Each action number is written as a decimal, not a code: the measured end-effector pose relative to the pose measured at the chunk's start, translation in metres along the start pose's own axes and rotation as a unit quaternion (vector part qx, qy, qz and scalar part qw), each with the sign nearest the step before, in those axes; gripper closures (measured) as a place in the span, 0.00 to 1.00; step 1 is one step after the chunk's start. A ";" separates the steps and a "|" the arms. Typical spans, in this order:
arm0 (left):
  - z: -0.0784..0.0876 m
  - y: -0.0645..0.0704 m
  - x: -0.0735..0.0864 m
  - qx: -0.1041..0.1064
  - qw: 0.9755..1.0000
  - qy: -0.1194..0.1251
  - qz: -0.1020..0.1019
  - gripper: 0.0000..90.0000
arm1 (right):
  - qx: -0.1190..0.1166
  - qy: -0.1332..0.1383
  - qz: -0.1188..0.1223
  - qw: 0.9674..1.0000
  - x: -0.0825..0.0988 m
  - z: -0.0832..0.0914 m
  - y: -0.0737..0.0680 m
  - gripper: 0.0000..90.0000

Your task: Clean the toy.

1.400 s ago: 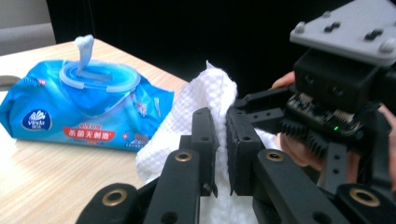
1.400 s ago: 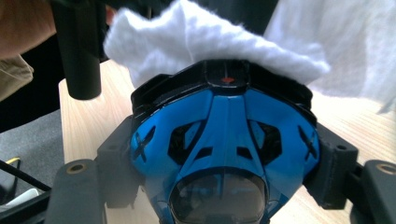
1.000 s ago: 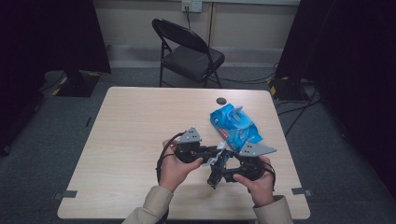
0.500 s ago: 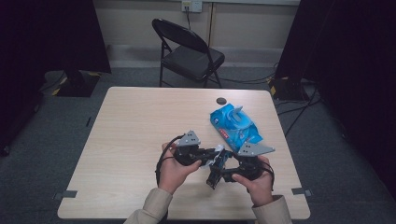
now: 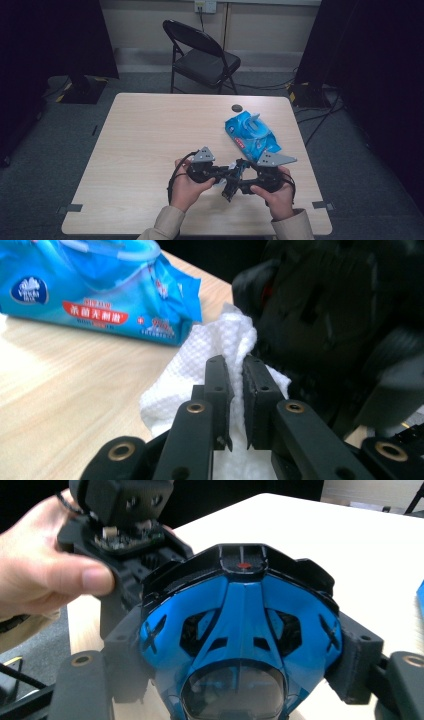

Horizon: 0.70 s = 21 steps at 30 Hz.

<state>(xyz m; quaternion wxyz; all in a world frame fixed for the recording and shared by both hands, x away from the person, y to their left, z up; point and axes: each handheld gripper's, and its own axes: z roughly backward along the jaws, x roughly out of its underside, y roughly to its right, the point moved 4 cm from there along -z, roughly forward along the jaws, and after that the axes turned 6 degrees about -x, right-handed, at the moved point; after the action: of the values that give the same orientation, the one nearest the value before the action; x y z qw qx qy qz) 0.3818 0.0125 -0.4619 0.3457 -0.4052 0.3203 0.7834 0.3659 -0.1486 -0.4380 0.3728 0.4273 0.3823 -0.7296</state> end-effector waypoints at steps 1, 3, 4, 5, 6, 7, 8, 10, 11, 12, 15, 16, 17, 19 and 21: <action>0.000 0.000 0.002 0.000 1.000 -0.002 0.000 0.92 | 0.001 0.000 -0.001 1.000 0.000 0.000 0.000 0.29; -0.001 0.000 0.007 -0.001 1.000 -0.007 0.001 0.92 | 0.002 0.002 -0.001 1.000 0.000 0.001 0.001 0.29; -0.002 0.000 0.009 0.000 1.000 -0.008 0.004 0.92 | 0.002 0.002 -0.002 1.000 0.000 0.001 0.001 0.29; -0.002 -0.001 0.011 -0.002 1.000 -0.010 0.004 0.92 | 0.002 0.002 -0.003 1.000 0.000 0.001 0.001 0.29; -0.002 -0.001 0.013 -0.003 1.000 -0.013 0.003 0.92 | 0.003 0.003 -0.003 1.000 0.000 0.001 0.002 0.29; -0.002 -0.002 0.016 -0.004 1.000 -0.015 0.004 0.92 | 0.002 0.003 -0.004 1.000 0.000 0.001 0.002 0.29; -0.003 -0.002 0.019 -0.004 1.000 -0.018 0.006 0.92 | 0.004 0.004 -0.004 1.000 -0.001 0.002 0.002 0.29; -0.004 -0.003 0.025 -0.008 1.000 -0.030 0.004 0.92 | 0.005 0.006 -0.005 1.000 -0.001 0.002 0.003 0.29; -0.004 -0.004 0.027 -0.008 0.999 -0.032 0.005 0.92 | 0.006 0.007 -0.007 1.000 -0.001 0.003 0.003 0.29; -0.004 -0.005 0.030 -0.009 0.999 -0.035 0.004 0.92 | 0.007 0.008 -0.009 1.000 -0.001 0.004 0.004 0.29; -0.002 -0.010 0.036 -0.016 0.999 -0.042 0.004 0.92 | 0.011 0.007 -0.010 1.000 0.000 0.005 0.006 0.29; 0.001 -0.012 0.038 -0.020 0.999 -0.043 0.003 0.92 | 0.013 0.006 -0.011 1.000 0.001 0.006 0.006 0.29; 0.003 -0.014 0.039 -0.024 0.999 -0.043 0.002 0.92 | 0.014 0.004 -0.012 1.000 0.001 0.006 0.007 0.29; 0.009 -0.019 0.040 -0.030 0.999 -0.043 0.006 0.92 | 0.017 0.003 -0.014 1.000 0.003 0.008 0.010 0.29; 0.016 -0.024 0.042 -0.039 0.998 -0.043 0.005 0.92 | 0.021 0.003 -0.016 1.000 0.005 0.009 0.013 0.29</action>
<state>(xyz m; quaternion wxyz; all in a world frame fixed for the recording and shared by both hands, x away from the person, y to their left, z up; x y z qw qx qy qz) 0.3759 0.0505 -0.4957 0.3392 -0.3827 0.2762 0.8138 0.3722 -0.1633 -0.4422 0.3510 0.4305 0.3751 -0.7421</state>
